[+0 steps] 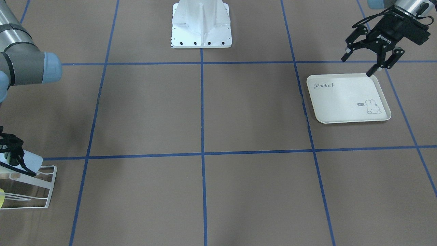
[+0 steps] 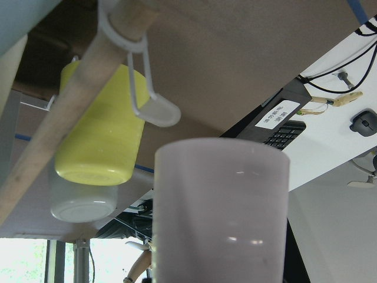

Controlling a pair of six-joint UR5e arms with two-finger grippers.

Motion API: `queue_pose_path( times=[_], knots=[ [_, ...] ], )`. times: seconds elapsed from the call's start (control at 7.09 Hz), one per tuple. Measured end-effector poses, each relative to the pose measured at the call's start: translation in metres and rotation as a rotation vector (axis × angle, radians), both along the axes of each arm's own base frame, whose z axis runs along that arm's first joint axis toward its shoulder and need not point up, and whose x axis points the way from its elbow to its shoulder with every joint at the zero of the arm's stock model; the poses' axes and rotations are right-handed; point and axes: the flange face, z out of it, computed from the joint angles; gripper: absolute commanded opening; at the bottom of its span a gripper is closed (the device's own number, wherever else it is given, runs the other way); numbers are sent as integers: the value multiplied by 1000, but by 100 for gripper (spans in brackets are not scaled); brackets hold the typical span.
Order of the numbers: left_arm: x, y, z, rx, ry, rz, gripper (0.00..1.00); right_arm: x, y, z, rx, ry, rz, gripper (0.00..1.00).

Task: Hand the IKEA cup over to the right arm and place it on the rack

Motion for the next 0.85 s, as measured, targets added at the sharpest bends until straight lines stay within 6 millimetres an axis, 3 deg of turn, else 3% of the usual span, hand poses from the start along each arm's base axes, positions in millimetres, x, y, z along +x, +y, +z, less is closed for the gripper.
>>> queue_pose_path(
  times=[0.85],
  knots=[
    [2, -2, -3, 6, 4, 1, 100, -14, 8, 14, 23, 42, 19, 0]
  ],
)
